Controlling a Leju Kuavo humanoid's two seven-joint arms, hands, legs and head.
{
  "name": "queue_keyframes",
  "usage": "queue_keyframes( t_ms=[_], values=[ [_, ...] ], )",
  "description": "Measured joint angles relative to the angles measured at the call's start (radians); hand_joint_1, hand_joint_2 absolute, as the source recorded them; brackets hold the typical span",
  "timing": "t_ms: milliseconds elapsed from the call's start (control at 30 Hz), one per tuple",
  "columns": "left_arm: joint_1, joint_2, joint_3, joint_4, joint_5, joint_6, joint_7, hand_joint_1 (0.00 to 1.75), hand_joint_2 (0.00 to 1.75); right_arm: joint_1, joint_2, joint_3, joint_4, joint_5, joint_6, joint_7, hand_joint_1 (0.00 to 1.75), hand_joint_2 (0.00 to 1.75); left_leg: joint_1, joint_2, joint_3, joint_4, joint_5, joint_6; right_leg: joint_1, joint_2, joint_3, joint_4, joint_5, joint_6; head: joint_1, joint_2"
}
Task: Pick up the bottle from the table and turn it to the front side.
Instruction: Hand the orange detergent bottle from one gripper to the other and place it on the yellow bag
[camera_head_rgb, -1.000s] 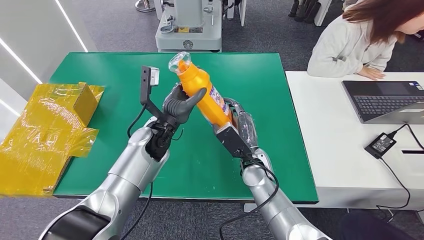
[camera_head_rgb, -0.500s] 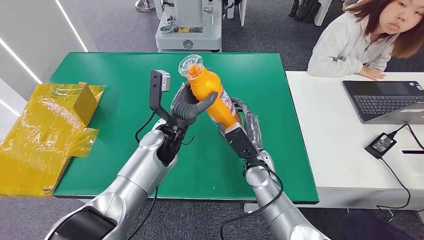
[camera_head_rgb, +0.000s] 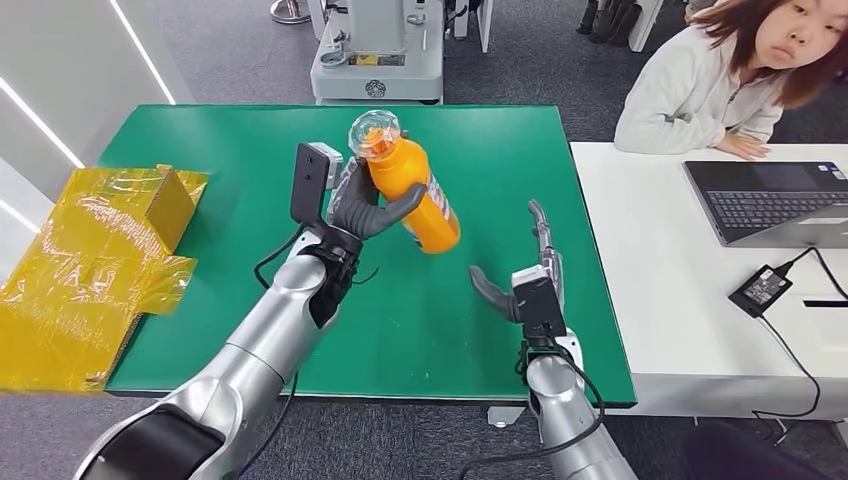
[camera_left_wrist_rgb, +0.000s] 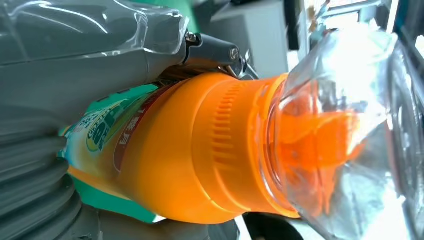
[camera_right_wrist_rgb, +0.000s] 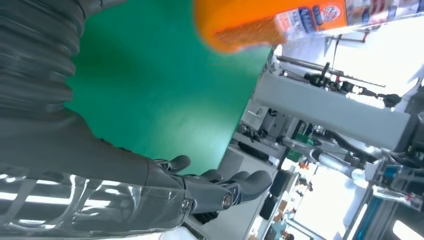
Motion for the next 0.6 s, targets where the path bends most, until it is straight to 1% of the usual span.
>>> queue_keyframes(
  t_ms=[200,367,433,500,600],
  values=[
    [-0.009,0.046,0.032,0.000,-0.074,0.040,-0.038,1.75,1.75,0.096,-0.015,-0.002,-0.159,-0.003,0.015,0.000,0.00,1.75,0.000,0.000,0.000,0.000,0.000,0.000,0.000,0.000,0.000,0.000,0.000,0.000,0.000,0.000],
    [-0.009,0.065,0.044,0.000,-0.151,0.080,-0.071,1.75,1.75,0.151,-0.023,0.003,-0.251,-0.002,0.021,0.000,0.00,1.75,0.000,0.000,0.000,0.000,0.000,0.000,0.000,0.000,0.000,0.000,0.000,0.000,0.000,0.000],
    [-0.010,0.070,0.043,0.000,-0.240,0.154,-0.095,1.75,1.75,0.166,-0.026,0.005,-0.278,0.000,0.023,0.000,0.00,1.75,0.000,0.000,0.000,0.000,0.000,0.000,0.000,0.000,0.000,0.000,0.000,0.000,0.000,0.000],
    [-0.016,0.078,0.032,0.000,-0.387,0.281,-0.115,1.75,1.75,0.182,-0.031,0.008,-0.310,0.006,0.025,0.000,0.00,1.75,0.000,0.000,0.000,0.000,0.000,0.000,0.000,0.000,0.000,0.000,0.000,0.000,0.000,0.000],
    [-0.031,0.096,0.003,0.001,-0.630,0.473,-0.096,1.75,1.75,0.210,-0.043,0.013,-0.361,0.017,0.026,0.004,0.00,1.75,0.000,0.000,-0.001,0.000,0.000,0.000,0.000,0.000,0.000,0.000,0.000,0.000,0.000,0.000]
  ],
)
